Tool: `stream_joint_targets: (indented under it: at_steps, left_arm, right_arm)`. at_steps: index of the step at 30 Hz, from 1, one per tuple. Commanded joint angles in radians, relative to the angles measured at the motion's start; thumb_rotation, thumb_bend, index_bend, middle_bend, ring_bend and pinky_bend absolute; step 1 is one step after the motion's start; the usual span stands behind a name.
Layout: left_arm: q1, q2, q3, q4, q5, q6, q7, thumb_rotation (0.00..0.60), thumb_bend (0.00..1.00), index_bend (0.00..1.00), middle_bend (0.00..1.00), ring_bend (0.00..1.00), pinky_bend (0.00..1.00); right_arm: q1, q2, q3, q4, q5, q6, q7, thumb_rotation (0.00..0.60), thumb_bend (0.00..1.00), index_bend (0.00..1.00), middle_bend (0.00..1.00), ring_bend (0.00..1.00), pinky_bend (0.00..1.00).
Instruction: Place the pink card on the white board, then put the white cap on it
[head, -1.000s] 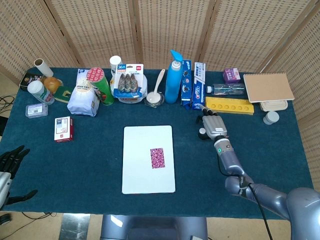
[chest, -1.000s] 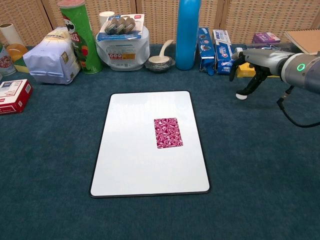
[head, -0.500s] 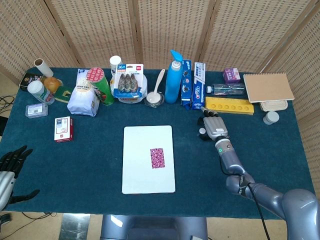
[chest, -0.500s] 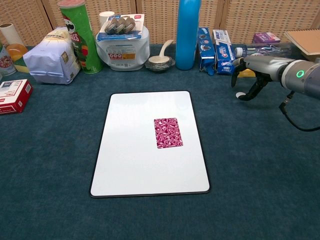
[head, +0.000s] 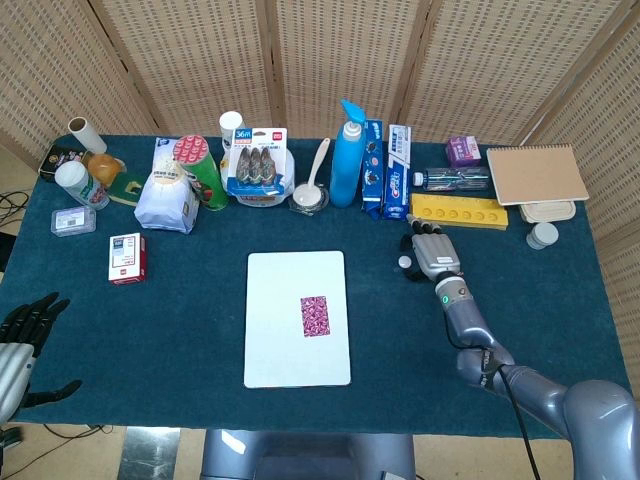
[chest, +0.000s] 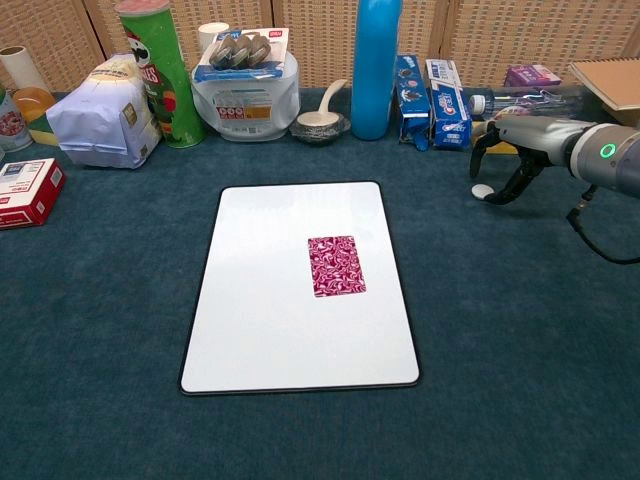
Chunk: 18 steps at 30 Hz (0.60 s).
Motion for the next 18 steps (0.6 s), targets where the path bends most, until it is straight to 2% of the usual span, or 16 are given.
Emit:
stream_joint_targets:
  at_steps: [1,18]
  left_arm:
    - [0.000,0.000,0.001,-0.002,0.001,-0.001,0.002,0.600,0.06,0.00,0.00,0.00,0.00]
    - [-0.005,0.001,0.001,-0.004,-0.004,-0.011,0.005,0.600,0.06,0.00,0.00,0.00,0.00]
  right_arm:
    - [-0.004,-0.007,-0.002,0.013,-0.025,-0.004,0.022,0.600,0.37,0.38,0.01,0.00,0.00]
    - [-0.008,-0.041,0.011,0.099,-0.071,-0.033,0.089,0.600,0.38,0.41,0.02,0.00,0.00]
